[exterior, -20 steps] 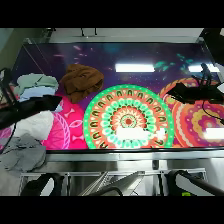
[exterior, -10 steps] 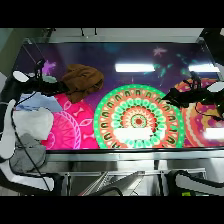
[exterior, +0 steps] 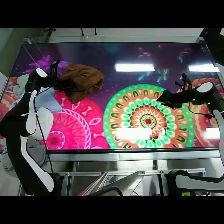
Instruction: Fold the shirts.
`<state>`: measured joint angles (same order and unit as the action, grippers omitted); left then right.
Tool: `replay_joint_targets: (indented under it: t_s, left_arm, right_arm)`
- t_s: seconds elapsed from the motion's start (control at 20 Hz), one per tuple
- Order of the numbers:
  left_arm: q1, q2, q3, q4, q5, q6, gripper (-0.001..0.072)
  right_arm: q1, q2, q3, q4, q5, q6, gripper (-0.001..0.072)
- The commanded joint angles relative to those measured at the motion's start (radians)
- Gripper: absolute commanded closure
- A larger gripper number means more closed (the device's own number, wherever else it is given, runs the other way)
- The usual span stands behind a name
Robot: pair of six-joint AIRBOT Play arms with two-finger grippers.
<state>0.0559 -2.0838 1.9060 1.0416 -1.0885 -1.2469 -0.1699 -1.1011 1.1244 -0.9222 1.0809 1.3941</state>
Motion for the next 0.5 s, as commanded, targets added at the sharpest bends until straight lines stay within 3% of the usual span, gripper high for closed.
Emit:
replay_joint_targets:
  t_s: [0.0, 0.05, 0.2, 0.45]
  left_arm:
    - [-0.032, -0.065, 0.138, 0.004, -0.071, -0.01, 0.0592]
    - [-0.04, -0.06, 0.163, 0.003, -0.079, -0.01, 0.0694]
    - [-0.073, 0.01, 0.115, -0.012, -0.089, -0.002, 0.0695]
    - [-0.179, 0.145, -0.01, -0.335, -0.257, 0.162, 0.0695]
  right_arm:
    - [0.082, -0.053, 0.0, 0.002, -0.054, -0.034, 0.0321]
    - [0.111, -0.071, 0.0, 0.002, -0.083, -0.034, 0.032]
    - [0.202, -0.122, 0.0, 0.007, -0.195, -0.035, 0.032]
    - [0.271, -0.133, 0.0, 0.026, -0.267, -0.048, 0.0321]
